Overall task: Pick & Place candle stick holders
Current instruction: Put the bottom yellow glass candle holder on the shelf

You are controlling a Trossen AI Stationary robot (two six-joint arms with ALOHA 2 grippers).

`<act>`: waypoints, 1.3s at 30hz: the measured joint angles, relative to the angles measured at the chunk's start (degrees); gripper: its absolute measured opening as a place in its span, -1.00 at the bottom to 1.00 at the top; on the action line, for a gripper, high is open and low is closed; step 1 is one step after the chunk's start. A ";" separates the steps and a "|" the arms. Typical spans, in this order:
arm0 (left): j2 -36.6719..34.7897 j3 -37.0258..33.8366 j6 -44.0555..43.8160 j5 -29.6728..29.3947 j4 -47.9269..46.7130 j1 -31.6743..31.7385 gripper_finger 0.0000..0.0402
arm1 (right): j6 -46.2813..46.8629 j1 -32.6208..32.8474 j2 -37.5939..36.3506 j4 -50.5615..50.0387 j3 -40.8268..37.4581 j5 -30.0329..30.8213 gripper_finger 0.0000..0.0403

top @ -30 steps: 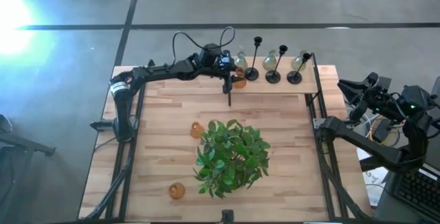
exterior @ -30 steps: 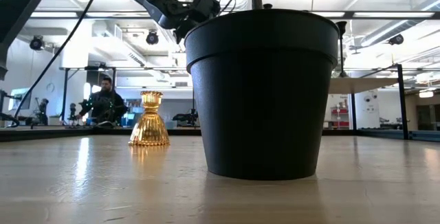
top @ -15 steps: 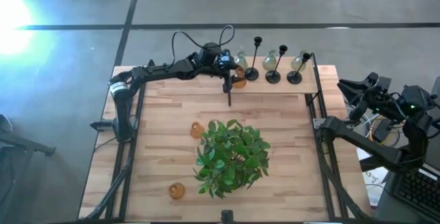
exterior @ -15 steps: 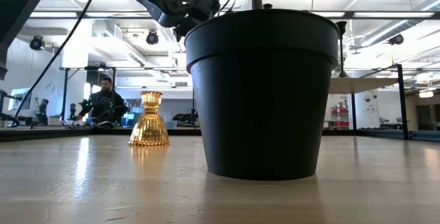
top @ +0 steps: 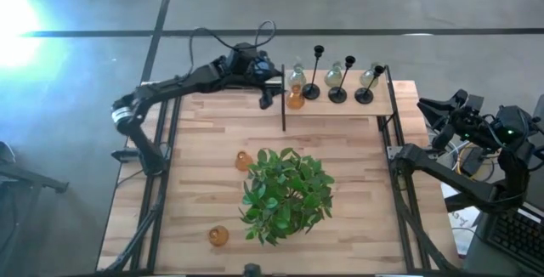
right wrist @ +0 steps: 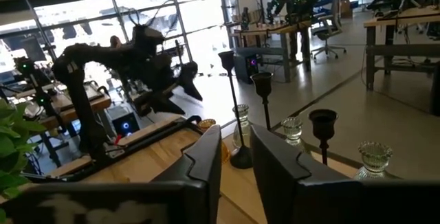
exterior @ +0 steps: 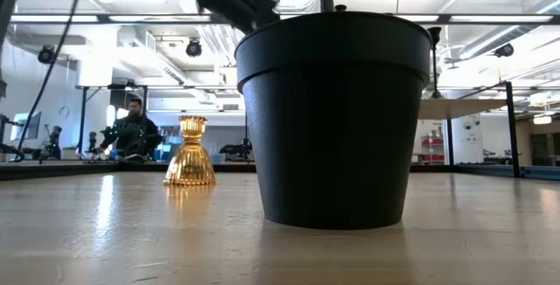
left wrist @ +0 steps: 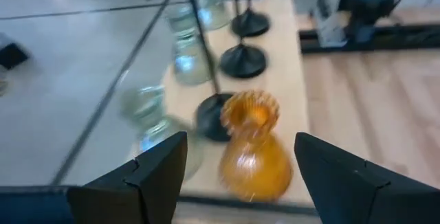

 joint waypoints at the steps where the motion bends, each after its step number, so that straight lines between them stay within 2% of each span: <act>1: -1.44 0.00 0.89 -1.51 -2.03 0.00 0.36 | -0.02 0.01 0.00 0.00 -0.01 0.00 -0.66; 5: -8.07 0.00 2.34 -5.92 -10.63 0.03 0.36 | -0.01 0.01 0.00 -0.02 -0.01 0.00 -0.66; 10: -16.88 0.00 -0.47 -8.01 -19.52 0.09 0.36 | -0.02 0.00 0.00 0.00 -0.01 0.02 -0.62; 16: -25.68 -0.72 -8.30 -8.15 -33.09 0.07 0.36 | -0.09 0.01 0.00 -0.01 0.00 0.02 -0.57; 24: -32.17 -5.56 -18.66 -6.70 -55.65 -2.65 0.31 | 0.01 0.01 0.00 0.00 0.00 0.02 -0.56; 29: -35.83 -13.52 -24.45 3.51 -58.33 -9.59 0.25 | 0.02 0.01 0.00 0.00 0.00 0.02 -0.60; 32: -37.39 -17.80 -32.50 8.49 -58.16 -15.28 0.21 | -0.09 0.01 0.00 -0.01 0.00 0.02 -0.63; 36: -38.12 -23.01 -45.23 9.32 -56.11 -26.42 0.18 | -0.12 0.01 0.00 -0.01 0.00 0.02 -0.66; 39: -38.38 -26.81 -53.44 8.58 -52.14 -37.78 0.17 | -0.12 0.01 0.00 0.00 0.00 0.03 -0.65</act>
